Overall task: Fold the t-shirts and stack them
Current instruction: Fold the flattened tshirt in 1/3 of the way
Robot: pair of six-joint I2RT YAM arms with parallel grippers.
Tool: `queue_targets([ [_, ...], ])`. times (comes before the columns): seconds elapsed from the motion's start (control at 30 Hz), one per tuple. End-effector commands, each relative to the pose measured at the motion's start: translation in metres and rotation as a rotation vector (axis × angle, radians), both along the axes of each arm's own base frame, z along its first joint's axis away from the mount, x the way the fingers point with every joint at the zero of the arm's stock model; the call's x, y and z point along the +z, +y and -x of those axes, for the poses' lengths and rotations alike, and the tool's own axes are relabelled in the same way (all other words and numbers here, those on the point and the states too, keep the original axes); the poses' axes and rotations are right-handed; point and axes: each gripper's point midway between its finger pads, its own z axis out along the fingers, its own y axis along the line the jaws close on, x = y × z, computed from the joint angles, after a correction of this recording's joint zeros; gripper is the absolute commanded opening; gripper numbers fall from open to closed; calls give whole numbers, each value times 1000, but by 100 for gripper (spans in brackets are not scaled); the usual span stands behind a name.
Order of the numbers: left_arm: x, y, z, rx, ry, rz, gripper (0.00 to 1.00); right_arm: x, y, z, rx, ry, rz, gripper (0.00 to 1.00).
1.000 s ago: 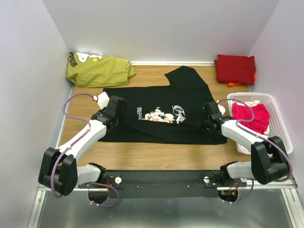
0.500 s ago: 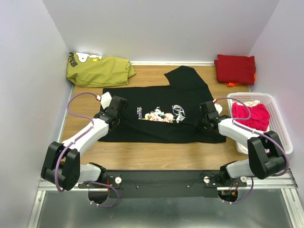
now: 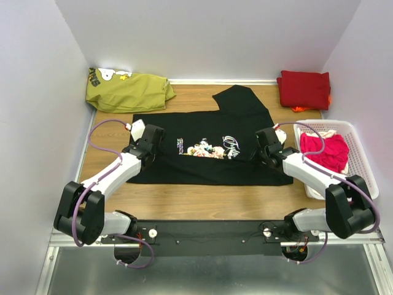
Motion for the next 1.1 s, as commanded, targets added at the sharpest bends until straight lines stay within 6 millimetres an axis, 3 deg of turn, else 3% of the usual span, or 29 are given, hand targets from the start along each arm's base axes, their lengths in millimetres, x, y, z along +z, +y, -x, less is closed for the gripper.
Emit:
queue_targets([
  [0.0, -5, -3, -1, -20, 9, 3, 64, -6, -11, -4, -41, 22, 74, 43],
  [0.43, -10, -4, 1, -33, 19, 7, 64, -18, -24, -11, -64, 33, 166, 41],
  [0.57, -11, -3, 2, -30, 23, 4, 64, -22, -23, -13, -65, 38, 170, 33],
  [0.87, -10, -1, 3, -29, 18, 4, 64, -19, -17, -15, -49, 34, 141, 2],
  [1.07, -9, -2, 1, -33, 14, 5, 64, 5, -8, -25, -22, -22, 102, 1],
])
